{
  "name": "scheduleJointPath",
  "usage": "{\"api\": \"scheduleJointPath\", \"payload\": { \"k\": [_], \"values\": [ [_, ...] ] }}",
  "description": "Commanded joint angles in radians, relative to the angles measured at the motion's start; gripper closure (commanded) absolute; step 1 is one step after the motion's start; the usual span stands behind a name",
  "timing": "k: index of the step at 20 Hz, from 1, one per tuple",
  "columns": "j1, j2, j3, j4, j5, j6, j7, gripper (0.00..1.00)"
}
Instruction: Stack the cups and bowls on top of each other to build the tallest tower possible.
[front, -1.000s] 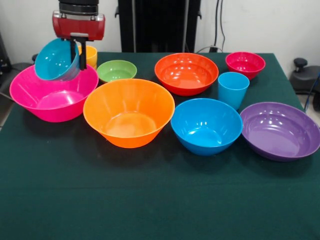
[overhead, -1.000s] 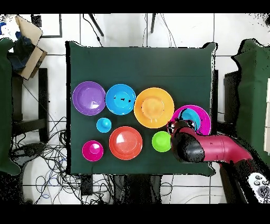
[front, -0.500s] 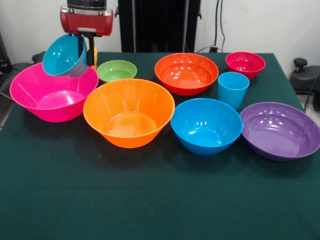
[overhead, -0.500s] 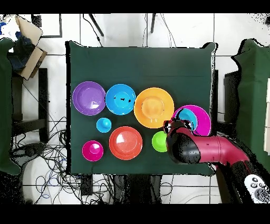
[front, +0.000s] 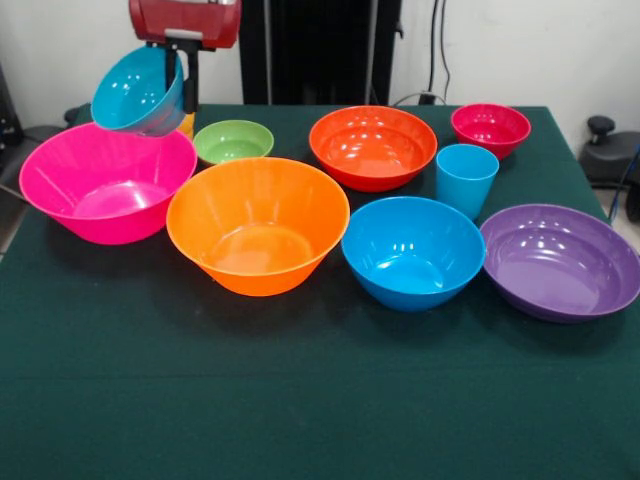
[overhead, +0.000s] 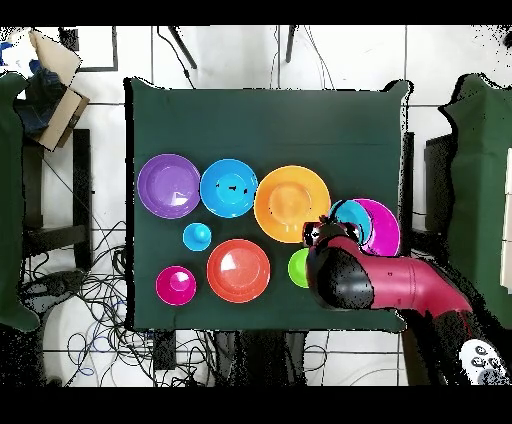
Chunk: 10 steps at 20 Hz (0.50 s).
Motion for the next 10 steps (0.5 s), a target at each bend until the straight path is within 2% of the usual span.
{"api": "scheduleJointPath", "payload": {
  "k": [1,5,10],
  "values": [
    [0.07,-0.049,-0.012,0.045,0.099,0.147,0.136,1.0],
    [0.104,-0.063,-0.016,0.046,0.155,0.167,0.142,1.0],
    [0.182,-0.044,-0.06,-0.006,0.207,0.189,0.169,1.0]
  ]
}}
